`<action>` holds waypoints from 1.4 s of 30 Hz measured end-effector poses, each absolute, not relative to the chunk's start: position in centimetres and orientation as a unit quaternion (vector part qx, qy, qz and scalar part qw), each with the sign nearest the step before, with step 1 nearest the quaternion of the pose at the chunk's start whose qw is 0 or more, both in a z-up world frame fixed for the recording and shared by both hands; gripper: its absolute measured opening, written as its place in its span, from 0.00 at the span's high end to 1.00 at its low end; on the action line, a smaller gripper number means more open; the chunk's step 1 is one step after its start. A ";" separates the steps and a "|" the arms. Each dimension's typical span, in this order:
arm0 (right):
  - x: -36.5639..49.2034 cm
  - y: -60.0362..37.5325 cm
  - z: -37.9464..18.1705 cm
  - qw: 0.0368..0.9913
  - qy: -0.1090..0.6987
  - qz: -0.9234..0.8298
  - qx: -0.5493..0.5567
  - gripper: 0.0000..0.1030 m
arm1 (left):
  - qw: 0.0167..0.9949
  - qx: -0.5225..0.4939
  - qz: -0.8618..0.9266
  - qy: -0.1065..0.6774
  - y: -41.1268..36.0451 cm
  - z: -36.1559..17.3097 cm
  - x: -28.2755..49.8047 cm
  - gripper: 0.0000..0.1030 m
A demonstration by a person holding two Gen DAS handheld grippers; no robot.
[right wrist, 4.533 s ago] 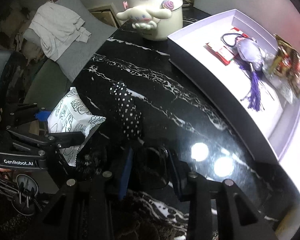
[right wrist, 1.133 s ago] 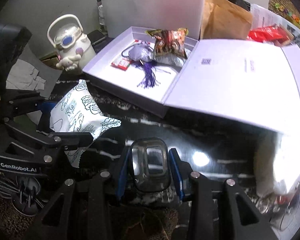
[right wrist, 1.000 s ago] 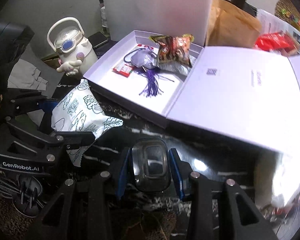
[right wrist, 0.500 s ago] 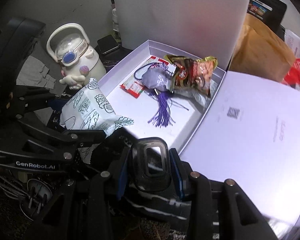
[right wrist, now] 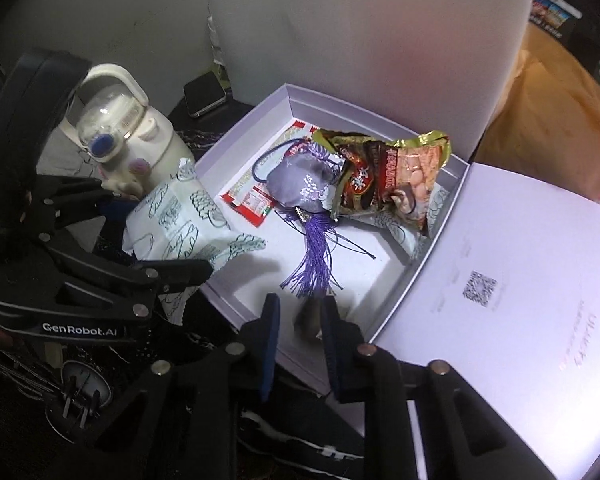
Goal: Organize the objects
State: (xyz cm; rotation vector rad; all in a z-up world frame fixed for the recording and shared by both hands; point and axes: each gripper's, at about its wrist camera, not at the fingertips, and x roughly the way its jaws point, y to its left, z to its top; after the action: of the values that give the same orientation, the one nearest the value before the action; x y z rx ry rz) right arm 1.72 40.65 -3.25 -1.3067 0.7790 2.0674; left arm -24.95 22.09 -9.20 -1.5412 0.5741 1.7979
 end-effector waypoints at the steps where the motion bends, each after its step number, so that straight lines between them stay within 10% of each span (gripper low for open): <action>1: 1.7 40.7 -3.5 0.278 0.295 0.772 -0.489 0.82 | 0.345 -0.595 0.692 0.220 22.2 -9.4 -25.1 0.36; 42: 1.8 43.5 -6.4 0.310 0.320 0.749 -0.490 0.81 | 0.348 -0.573 0.707 0.224 26.6 -11.3 -28.0 0.35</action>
State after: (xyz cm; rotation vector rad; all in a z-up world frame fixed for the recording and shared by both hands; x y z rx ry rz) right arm 1.80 43.50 -6.40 -1.2953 0.8462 1.9784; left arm -28.04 26.58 -11.31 -1.4854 0.5818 1.8332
